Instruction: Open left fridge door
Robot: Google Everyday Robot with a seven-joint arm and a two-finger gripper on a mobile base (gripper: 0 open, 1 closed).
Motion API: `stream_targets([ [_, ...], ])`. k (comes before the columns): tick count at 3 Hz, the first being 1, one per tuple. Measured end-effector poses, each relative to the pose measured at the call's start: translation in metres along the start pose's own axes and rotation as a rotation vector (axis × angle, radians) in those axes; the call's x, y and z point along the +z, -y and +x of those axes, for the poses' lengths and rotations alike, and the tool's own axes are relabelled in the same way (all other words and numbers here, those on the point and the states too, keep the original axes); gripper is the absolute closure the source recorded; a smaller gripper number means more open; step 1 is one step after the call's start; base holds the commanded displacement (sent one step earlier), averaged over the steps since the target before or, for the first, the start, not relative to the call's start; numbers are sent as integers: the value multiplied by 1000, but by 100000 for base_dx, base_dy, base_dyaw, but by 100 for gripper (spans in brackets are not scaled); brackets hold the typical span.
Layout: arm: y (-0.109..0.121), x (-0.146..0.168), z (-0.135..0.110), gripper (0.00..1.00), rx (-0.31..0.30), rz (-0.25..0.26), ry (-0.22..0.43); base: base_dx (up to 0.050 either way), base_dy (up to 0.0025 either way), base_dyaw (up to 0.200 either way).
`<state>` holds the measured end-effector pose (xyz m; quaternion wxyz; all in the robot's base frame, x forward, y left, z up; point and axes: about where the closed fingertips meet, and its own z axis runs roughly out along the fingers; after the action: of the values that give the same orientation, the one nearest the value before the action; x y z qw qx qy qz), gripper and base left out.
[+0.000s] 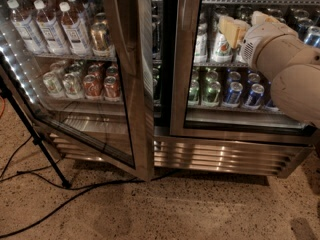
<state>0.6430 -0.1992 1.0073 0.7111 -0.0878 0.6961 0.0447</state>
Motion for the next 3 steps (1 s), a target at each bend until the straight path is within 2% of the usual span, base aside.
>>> stream_targets([
  [1,0,0,0,66,0,0,0,0,0,0],
  [2,-18,-1,-2,89,57,-37,-5,0,0,0],
  [3,-97,-9,-9,100,70,-176,-47,0,0,0],
])
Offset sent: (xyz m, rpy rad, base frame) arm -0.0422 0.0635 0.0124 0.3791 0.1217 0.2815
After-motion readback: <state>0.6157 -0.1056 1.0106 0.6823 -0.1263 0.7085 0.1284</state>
